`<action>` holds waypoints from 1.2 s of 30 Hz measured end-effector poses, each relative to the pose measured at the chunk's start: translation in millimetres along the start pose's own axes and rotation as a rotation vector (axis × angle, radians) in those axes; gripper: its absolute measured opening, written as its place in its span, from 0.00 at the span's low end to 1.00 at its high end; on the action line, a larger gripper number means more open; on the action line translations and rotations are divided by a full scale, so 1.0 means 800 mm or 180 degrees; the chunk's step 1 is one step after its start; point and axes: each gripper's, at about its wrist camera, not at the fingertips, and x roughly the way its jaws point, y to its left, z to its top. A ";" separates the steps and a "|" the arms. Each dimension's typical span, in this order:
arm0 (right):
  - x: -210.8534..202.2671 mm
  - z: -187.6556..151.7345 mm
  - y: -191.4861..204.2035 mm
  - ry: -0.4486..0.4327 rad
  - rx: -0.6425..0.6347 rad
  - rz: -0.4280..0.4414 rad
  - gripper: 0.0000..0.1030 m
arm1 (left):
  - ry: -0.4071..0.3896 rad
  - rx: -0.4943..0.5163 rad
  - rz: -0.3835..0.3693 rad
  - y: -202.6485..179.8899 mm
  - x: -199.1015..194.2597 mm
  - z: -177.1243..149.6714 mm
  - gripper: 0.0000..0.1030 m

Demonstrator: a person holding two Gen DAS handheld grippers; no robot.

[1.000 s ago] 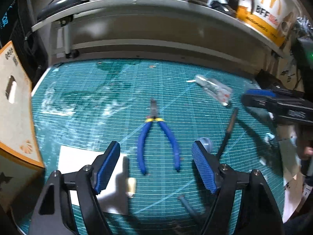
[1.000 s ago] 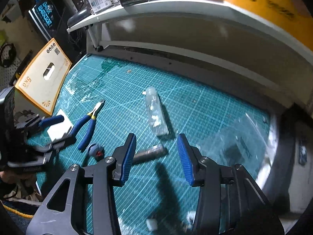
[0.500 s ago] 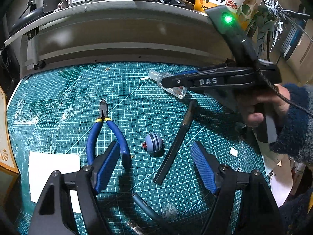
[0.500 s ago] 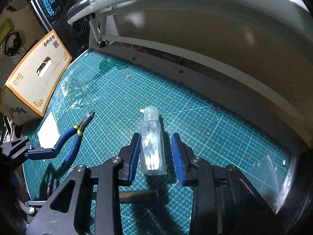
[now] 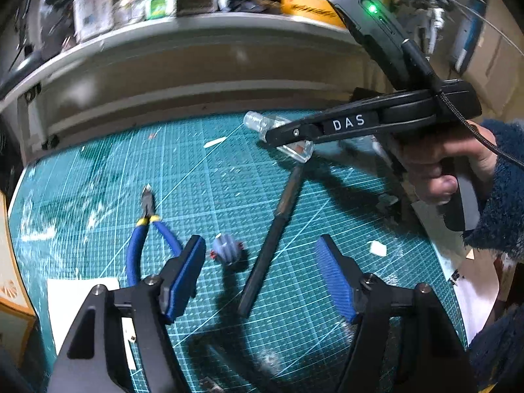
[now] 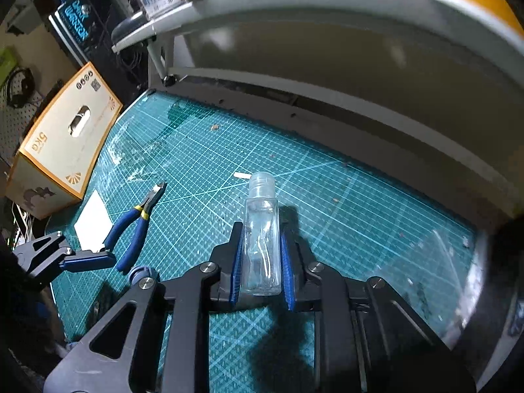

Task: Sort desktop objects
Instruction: 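Grasp the black file with left tool while right tool holds the bottle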

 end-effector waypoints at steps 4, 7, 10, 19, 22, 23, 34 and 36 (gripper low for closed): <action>-0.024 -0.015 -0.009 -0.0047 0.0127 -0.0053 0.19 | 0.0014 0.0161 -0.0093 -0.017 0.006 0.007 0.68; -0.038 -0.031 -0.018 -0.0055 0.0256 -0.0090 0.19 | 0.0090 0.0255 -0.0140 -0.024 0.024 0.010 0.66; -0.052 -0.049 -0.027 -0.0059 0.0388 -0.0139 0.19 | 0.0160 0.0274 -0.0209 -0.026 0.039 0.010 0.61; -0.082 -0.093 -0.031 -0.0070 0.0606 -0.0169 0.19 | 0.0279 0.0200 -0.0155 -0.028 0.068 0.014 0.59; -0.089 -0.103 -0.029 -0.0093 0.0642 -0.0185 0.19 | 0.0281 0.0278 -0.0030 -0.028 0.073 0.015 0.46; -0.092 -0.106 -0.028 -0.0097 0.0656 -0.0183 0.19 | 0.0274 0.0318 0.0023 -0.027 0.075 0.015 0.40; -0.106 -0.124 -0.027 -0.0154 0.0751 -0.0175 0.19 | 0.0524 0.0144 0.0040 -0.024 0.076 0.019 0.09; -0.110 -0.125 -0.026 -0.0183 0.0771 -0.0181 0.19 | 0.0554 0.0122 0.0037 -0.026 0.073 0.017 0.09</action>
